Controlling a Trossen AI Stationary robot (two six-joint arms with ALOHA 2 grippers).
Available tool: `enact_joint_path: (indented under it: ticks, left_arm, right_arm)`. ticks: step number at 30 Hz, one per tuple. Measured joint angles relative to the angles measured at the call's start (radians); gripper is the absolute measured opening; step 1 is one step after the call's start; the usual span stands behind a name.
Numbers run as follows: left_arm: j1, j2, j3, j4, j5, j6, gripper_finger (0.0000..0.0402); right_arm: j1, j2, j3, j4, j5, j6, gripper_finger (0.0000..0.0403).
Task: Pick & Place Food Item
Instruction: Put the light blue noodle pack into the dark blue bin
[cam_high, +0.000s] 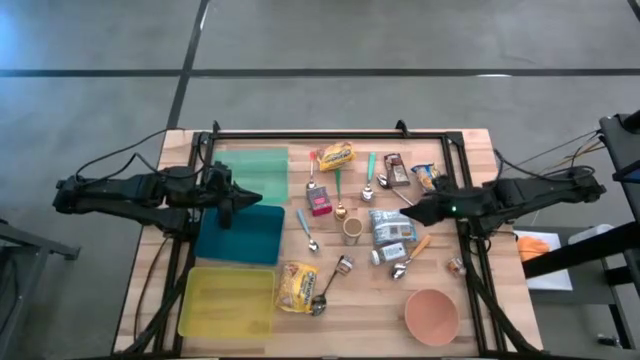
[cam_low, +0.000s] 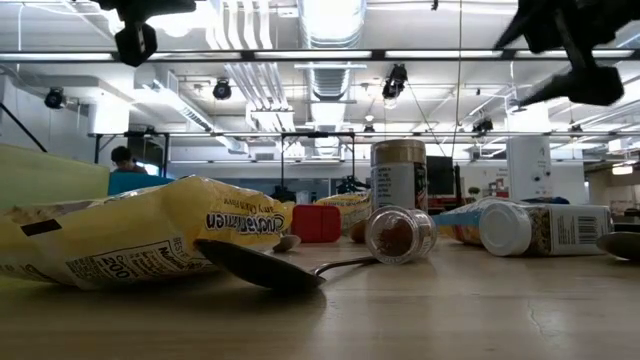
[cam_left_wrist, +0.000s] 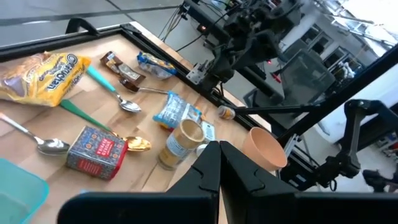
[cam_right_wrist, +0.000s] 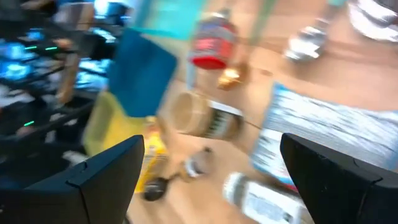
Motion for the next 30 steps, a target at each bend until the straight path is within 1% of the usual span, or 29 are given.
enact_joint_path:
  ticks: [2, 4, 15, 19, 22, 27, 30]
  left_arm:
    - [0.0, 0.0, 0.0, 0.0, 0.0, -0.042, 0.0006]
    - [0.0, 0.0, 0.0, 0.0, 0.0, -0.063, 0.0006]
    - [0.0, 0.004, -0.001, -0.015, 0.003, -0.07, 0.0006]
    - [0.0, 0.004, -0.001, -0.026, 0.003, -0.07, 0.0006]
    - [0.0, 0.004, -0.001, -0.026, 0.003, -0.069, 0.0006]
    - [0.0, 0.004, -0.001, -0.026, 0.004, -0.103, 0.0006]
    - [0.0, 0.004, -0.001, -0.025, 0.003, -0.099, 0.0006]
  right_arm:
    - [0.0, 0.007, -0.001, -0.032, 0.01, 0.043, 0.0372]
    - [0.0, 0.017, -0.002, -0.049, 0.015, 0.051, 0.0372]
    - [0.001, 0.073, -0.005, -0.074, 0.011, 0.034, 0.0372]
    - [0.001, 0.104, -0.005, -0.139, -0.033, 0.046, 0.0372]
    - [0.001, 0.133, -0.011, -0.203, -0.037, 0.076, 0.0372]
    - [-0.003, 0.176, -0.046, -0.202, -0.037, 0.085, 0.0372]
    - [-0.004, 0.184, -0.105, -0.165, -0.069, 0.109, 0.0372]
